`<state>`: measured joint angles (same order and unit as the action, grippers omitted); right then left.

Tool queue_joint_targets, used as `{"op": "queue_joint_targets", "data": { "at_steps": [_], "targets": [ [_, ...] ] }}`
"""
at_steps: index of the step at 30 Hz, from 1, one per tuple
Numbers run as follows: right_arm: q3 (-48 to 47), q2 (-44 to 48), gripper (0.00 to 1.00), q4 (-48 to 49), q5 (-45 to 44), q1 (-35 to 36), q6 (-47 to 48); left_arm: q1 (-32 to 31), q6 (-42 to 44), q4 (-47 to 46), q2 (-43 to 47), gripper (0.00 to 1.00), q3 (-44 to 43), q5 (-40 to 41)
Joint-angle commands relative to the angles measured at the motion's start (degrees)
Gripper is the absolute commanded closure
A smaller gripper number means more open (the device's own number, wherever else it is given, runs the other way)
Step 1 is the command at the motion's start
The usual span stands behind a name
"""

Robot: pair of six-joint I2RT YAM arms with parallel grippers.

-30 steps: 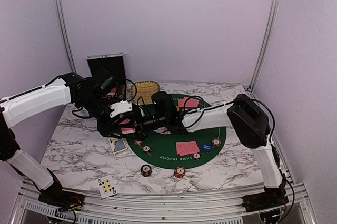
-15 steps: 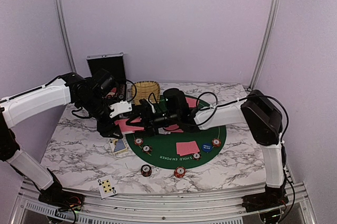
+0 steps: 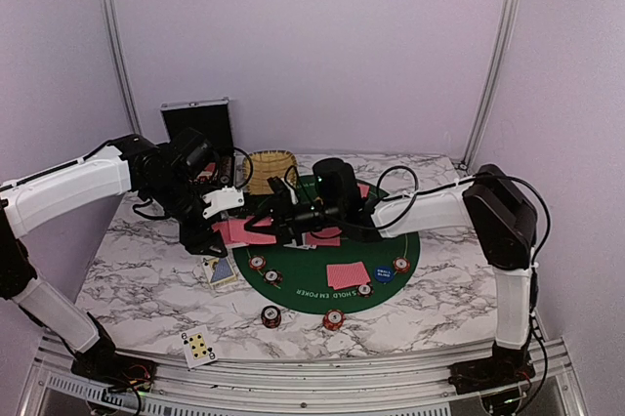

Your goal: Distribute texas hold em gaming equipment

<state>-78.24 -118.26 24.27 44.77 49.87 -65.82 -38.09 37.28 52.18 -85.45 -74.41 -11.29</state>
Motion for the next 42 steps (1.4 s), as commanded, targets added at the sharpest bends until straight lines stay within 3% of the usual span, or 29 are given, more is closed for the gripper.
{"op": "queue_joint_targets", "data": {
  "at_steps": [1,9,24,42],
  "targets": [
    [0.92,2.36,0.87,-2.73,-0.85,-0.77,1.03,0.12,-0.01,-0.68,1.98,1.00,-0.51,-0.70],
    [1.28,4.61,1.00,-4.31,-0.58,-1.71,1.76,0.11,0.00,-0.68,1.87,1.00,-0.40,-0.51],
    [7.29,9.05,1.00,-7.24,-0.61,-7.11,5.31,0.12,-0.10,-0.59,1.86,1.00,-0.56,-0.27],
    [11.71,10.17,1.00,-19.25,-4.20,-22.66,18.72,0.12,0.16,-0.68,1.67,1.00,-0.18,0.54]
  ]
}}
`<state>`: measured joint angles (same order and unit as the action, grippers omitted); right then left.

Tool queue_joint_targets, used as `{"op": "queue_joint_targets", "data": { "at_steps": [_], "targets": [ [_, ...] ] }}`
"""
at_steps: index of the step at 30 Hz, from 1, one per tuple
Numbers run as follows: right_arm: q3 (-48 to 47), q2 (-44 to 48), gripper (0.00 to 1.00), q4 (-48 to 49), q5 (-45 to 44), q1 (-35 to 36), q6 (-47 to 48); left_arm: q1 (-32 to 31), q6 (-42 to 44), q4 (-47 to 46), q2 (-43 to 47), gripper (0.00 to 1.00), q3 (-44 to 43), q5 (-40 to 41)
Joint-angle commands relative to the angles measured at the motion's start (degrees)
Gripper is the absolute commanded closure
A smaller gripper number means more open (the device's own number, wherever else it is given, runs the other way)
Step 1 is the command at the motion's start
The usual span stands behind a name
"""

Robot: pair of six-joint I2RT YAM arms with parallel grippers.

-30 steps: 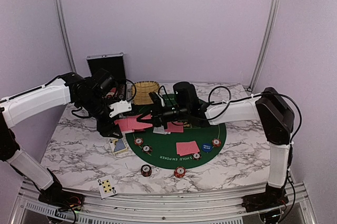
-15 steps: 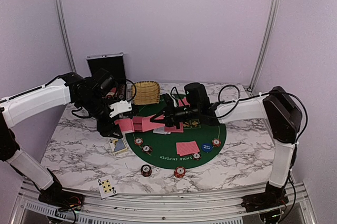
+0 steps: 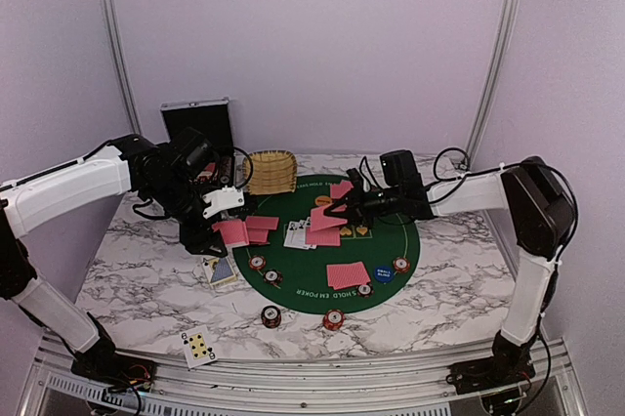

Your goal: Distribute texas hold em gaming equipment

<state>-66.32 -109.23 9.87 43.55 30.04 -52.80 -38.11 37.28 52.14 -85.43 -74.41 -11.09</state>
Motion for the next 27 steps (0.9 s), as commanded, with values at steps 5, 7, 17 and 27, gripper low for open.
{"op": "queue_joint_targets", "data": {
  "at_steps": [5,7,17,27],
  "targets": [
    [-2.52,-1.94,1.00,-11.28,-7.35,-5.52,11.32,0.14,0.10,-0.57,1.37,1.00,-0.29,0.67],
    [-4.01,-3.64,1.00,-13.84,-8.74,-5.86,13.23,0.14,0.08,-0.55,1.38,1.00,-0.22,0.72],
    [-6.18,-8.29,1.00,-14.47,-10.64,-6.22,15.18,0.23,-0.01,-0.64,1.47,1.00,-0.03,0.80],
    [-6.64,-9.29,1.00,-13.33,-9.20,-6.15,14.13,0.58,-0.10,-0.63,1.73,1.00,0.53,0.69]
  ]
}}
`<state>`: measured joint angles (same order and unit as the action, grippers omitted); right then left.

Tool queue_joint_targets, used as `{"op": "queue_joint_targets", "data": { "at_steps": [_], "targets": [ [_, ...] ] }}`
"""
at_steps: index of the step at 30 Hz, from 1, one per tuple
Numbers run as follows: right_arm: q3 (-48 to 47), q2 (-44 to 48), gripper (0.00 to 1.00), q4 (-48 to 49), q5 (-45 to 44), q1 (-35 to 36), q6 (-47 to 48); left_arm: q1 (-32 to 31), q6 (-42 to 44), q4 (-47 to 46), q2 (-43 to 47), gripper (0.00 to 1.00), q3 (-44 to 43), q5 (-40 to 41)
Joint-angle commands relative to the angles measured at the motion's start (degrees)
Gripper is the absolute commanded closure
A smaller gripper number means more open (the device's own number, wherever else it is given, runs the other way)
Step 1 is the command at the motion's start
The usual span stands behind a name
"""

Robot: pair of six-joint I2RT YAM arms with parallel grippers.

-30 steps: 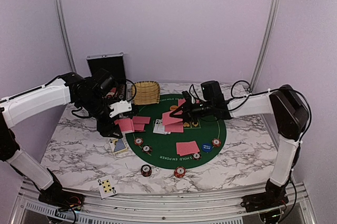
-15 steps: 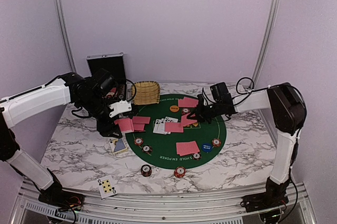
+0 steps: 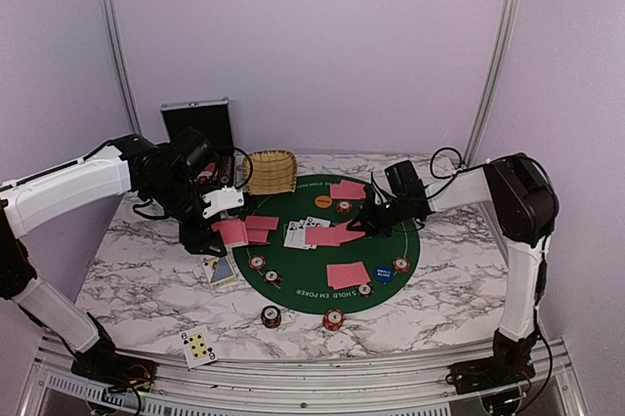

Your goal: Distribute texas hold em gaming equipment

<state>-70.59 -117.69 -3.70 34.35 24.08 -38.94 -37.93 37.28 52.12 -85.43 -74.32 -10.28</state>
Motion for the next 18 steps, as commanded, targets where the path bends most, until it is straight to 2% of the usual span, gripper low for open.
{"op": "queue_joint_targets", "data": {
  "at_steps": [1,3,9,15,18],
  "targets": [
    [-2.66,-1.05,0.98,-0.47,-0.29,-0.05,0.68,0.43,-0.10,-0.61,1.68,1.00,0.41,-0.27],
    [-3.53,-1.34,0.94,-2.42,-1.46,0.32,1.59,0.47,-0.10,-0.57,1.68,1.00,0.41,-0.23],
    [-6.17,-1.97,0.63,-8.73,-5.82,1.48,4.58,0.62,-0.10,-0.61,1.67,1.00,0.74,-0.23],
    [-8.92,-0.50,0.53,-15.71,-13.03,1.59,7.88,1.38,-0.14,-0.82,1.75,1.00,1.43,0.79],
    [-11.13,0.83,0.42,-21.00,-20.32,2.19,10.17,2.21,-0.38,-1.47,1.78,1.00,2.51,1.02]
  ]
}}
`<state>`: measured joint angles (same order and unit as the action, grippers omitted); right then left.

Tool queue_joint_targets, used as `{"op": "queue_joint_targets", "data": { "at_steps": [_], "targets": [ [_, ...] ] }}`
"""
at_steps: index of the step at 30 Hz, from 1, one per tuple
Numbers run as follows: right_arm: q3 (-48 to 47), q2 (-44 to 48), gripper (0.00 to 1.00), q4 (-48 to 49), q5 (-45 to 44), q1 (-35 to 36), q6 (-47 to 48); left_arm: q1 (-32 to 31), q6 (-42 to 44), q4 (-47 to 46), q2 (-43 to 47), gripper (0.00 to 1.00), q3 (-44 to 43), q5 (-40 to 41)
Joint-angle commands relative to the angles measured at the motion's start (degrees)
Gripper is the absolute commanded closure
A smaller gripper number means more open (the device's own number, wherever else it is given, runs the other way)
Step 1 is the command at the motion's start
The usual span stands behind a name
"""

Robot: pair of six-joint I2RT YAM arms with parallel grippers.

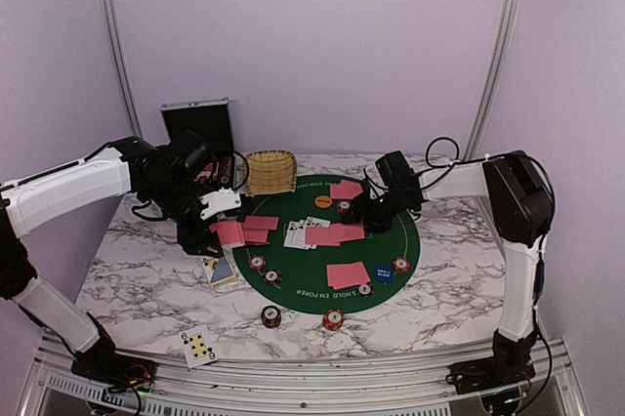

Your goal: Distribute texas hold em gaming equipment

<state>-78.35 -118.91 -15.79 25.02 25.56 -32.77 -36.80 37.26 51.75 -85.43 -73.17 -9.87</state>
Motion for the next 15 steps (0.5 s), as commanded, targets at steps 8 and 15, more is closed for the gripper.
{"op": "queue_joint_targets", "data": {
  "at_steps": [8,15],
  "targets": [
    [-3.56,7.13,0.20,-14.26,-22.81,2.42,5.99,4.41,-3.09,-4.33,2.04,1.00,4.96,3.09],
    [0.66,14.40,0.11,-12.55,-24.75,2.90,4.42,9.11,-7.51,-11.90,3.63,1.00,11.74,8.18]
  ]
}}
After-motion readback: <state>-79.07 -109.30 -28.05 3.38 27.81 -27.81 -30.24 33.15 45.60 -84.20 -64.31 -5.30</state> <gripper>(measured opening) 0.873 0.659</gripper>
